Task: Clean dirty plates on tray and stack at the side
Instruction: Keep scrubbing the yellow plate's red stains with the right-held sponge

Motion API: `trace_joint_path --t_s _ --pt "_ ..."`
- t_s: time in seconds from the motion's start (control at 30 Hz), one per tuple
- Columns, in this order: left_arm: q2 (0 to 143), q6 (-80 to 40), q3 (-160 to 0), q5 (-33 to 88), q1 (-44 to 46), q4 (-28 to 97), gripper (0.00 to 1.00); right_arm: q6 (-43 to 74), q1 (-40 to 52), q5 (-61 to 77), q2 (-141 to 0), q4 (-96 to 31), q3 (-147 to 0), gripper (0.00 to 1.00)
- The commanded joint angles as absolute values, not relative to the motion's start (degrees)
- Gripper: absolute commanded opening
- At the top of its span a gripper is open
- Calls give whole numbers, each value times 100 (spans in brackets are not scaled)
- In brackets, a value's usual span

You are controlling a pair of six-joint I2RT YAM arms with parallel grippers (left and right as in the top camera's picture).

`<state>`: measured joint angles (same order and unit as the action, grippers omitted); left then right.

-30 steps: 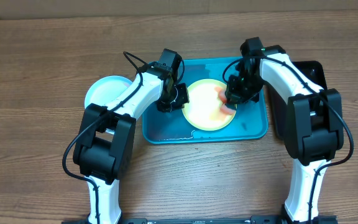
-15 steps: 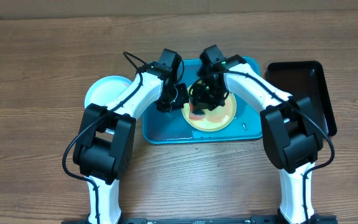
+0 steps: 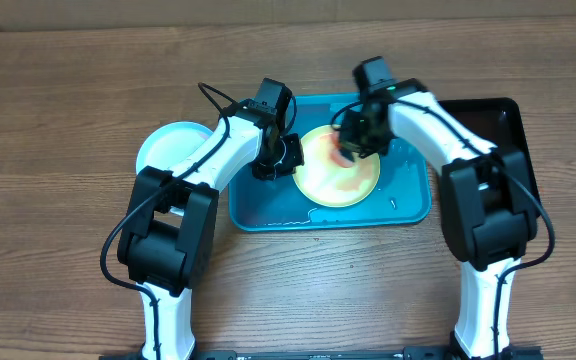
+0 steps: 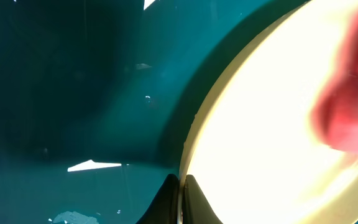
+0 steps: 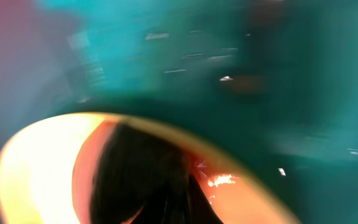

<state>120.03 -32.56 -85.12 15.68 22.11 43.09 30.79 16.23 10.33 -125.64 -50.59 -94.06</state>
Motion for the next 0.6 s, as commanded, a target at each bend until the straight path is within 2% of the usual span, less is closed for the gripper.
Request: trace_joint_path --t_s 0.0,0.33,0.57 --pt "11998 -3166 -8545 1476 2176 4329 4 3168 1199 607 -12608 -5443 -9382 4" --pt "11998 -3162 -8545 1439 2176 4305 4 2281 1310 1247 -12608 -6761 -9382 4" --pt "11998 -3162 -8545 1441 2176 4305 4 2233 2012 1905 -12608 -6479 -9382 4"
